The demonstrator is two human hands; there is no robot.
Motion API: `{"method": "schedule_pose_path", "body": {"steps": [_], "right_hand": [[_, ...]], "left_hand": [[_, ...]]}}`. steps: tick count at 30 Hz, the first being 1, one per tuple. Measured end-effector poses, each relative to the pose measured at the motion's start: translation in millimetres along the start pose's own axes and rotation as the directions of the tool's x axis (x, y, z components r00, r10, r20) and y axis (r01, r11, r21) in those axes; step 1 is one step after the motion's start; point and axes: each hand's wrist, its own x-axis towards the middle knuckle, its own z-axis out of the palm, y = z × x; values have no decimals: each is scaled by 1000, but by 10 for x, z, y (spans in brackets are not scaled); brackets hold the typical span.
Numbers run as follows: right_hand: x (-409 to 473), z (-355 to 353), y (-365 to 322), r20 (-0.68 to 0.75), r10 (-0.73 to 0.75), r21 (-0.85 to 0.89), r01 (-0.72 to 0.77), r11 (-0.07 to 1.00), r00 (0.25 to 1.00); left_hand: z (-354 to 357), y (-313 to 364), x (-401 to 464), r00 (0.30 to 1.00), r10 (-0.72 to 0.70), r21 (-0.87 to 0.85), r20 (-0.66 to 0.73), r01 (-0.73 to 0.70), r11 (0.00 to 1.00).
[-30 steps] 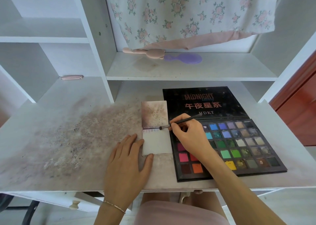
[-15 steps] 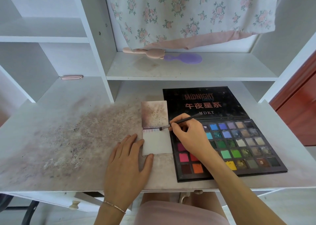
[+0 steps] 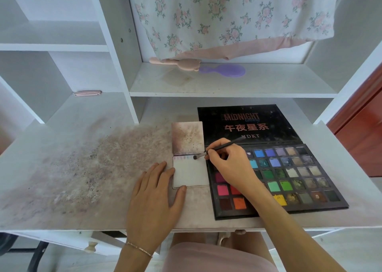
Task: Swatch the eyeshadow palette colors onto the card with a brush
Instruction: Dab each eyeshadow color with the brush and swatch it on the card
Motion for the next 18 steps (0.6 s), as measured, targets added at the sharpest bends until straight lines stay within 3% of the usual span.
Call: {"method": "schedule_pose_path", "body": {"steps": [4, 11, 18], "right_hand": [[2, -11, -15, -48, -18, 25, 20, 999, 999], [-38, -133, -80, -153, -11, 250, 49, 967, 988], [-167, -511, 6, -269, 11, 201, 45, 979, 963]], "left_hand": [[4, -5, 1, 1000, 8, 2, 6, -8, 1000], [-14, 0, -6, 1000, 8, 20, 11, -8, 1000], [-9, -6, 6, 1000, 13, 4, 11, -13, 1000]]}}
